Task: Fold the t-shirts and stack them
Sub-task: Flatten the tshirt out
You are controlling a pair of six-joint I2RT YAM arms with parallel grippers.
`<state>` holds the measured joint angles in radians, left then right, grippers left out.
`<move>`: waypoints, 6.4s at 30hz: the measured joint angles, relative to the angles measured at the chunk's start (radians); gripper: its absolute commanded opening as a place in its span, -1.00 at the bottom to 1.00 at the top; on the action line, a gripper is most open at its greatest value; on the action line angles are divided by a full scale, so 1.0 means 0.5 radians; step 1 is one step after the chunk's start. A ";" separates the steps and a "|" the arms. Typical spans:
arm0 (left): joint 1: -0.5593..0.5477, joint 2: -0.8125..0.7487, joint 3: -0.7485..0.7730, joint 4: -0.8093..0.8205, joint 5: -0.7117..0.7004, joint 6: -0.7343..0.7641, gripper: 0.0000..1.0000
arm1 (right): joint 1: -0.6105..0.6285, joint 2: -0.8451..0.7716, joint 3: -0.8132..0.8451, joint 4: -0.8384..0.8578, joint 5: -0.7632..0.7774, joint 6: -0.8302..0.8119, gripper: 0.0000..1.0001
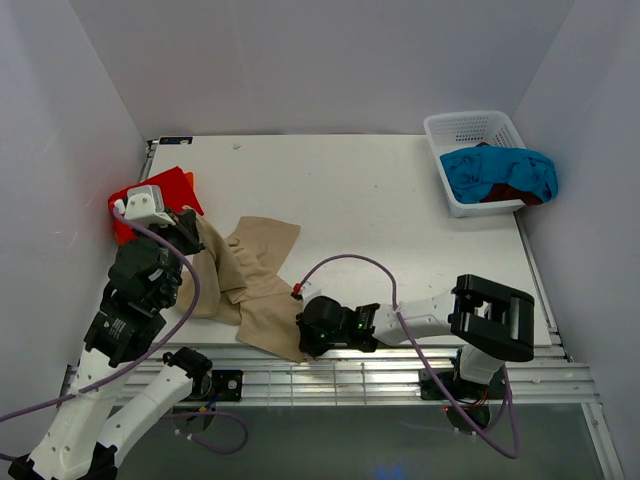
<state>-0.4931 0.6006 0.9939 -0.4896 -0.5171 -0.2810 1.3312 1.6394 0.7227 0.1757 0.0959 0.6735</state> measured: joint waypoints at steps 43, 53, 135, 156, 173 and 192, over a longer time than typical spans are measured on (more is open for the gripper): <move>0.000 -0.039 1.286 -0.592 1.373 0.065 -1.00 | 0.074 -1.435 2.892 -1.914 1.462 -1.252 -0.84; -0.001 0.118 1.769 -0.772 1.893 -0.060 -1.00 | 0.074 -1.421 3.094 -1.959 1.227 -1.343 -0.85; 0.055 0.599 -0.330 0.599 0.292 -0.322 -1.00 | 0.892 -1.271 1.854 -1.100 2.675 -1.897 -0.85; 0.060 0.472 -0.395 0.637 0.219 -0.290 -1.00 | -1.381 -0.754 1.825 -1.170 0.900 -1.514 -0.85; 0.610 1.028 -0.554 1.210 0.620 -0.292 -1.00 | -2.171 -0.365 1.505 -1.043 0.108 -1.388 -0.85; 0.826 2.798 0.547 1.621 0.890 -0.158 -0.93 | -2.464 1.339 2.777 -1.019 -0.188 -1.272 -0.82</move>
<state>-0.0803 1.9995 1.2675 0.3210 -0.0719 -0.3599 0.0990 2.3089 2.1113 -0.3340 0.0021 0.0376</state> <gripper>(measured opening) 0.019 0.078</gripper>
